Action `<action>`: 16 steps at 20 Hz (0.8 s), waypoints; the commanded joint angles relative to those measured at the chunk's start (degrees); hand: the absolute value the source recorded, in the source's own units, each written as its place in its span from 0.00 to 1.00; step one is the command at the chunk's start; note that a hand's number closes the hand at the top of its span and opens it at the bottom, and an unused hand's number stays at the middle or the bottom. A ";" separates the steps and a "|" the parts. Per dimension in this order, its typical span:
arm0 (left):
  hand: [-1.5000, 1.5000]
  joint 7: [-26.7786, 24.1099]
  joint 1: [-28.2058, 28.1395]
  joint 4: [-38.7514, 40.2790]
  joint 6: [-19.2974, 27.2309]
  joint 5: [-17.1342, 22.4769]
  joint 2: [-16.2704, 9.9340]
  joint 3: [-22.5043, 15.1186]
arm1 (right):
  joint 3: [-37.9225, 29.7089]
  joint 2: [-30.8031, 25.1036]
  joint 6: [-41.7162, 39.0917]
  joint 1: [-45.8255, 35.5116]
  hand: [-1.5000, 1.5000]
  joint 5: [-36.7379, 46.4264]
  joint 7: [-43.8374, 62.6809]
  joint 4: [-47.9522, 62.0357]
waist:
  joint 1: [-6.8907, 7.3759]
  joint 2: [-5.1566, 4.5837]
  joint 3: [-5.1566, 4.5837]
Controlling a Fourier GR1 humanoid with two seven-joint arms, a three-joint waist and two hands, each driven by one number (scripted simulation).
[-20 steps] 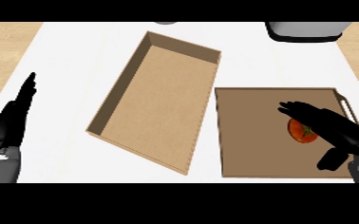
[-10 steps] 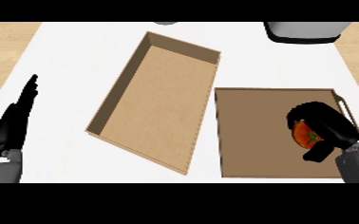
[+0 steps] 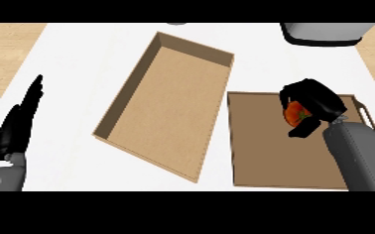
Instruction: Pick the tomato from the tray and place it in the cardboard box
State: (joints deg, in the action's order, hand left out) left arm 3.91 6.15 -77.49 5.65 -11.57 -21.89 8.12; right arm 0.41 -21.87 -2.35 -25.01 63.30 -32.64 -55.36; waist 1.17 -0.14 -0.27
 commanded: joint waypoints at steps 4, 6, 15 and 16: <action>0.50 -3.73 -3.22 0.21 -0.05 -0.60 0.77 0.96 | -2.76 1.94 -0.11 -10.20 1.00 -0.87 3.14 2.42 | -0.65 0.14 0.27; 0.50 -1.37 0.80 2.76 0.58 -1.13 1.04 1.06 | -4.74 2.52 1.86 -12.97 1.00 -2.88 0.98 4.67 | -0.68 0.01 0.28; 0.50 2.45 -2.83 -4.30 -0.96 -0.96 0.23 1.31 | -5.13 4.92 -6.10 -15.13 1.00 -11.86 -1.55 -11.38 | -0.89 0.38 0.27; 0.50 2.24 2.09 0.78 -0.53 -1.64 0.21 1.67 | -2.77 6.87 -6.54 -11.18 1.00 -11.41 -0.90 -15.51 | -1.57 0.31 0.24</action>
State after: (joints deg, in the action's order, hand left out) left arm 5.05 5.61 -78.13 5.49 -12.86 -21.43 9.39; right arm -4.37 -17.45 -5.15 -37.47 53.58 -34.97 -64.08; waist 0.03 0.17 -0.02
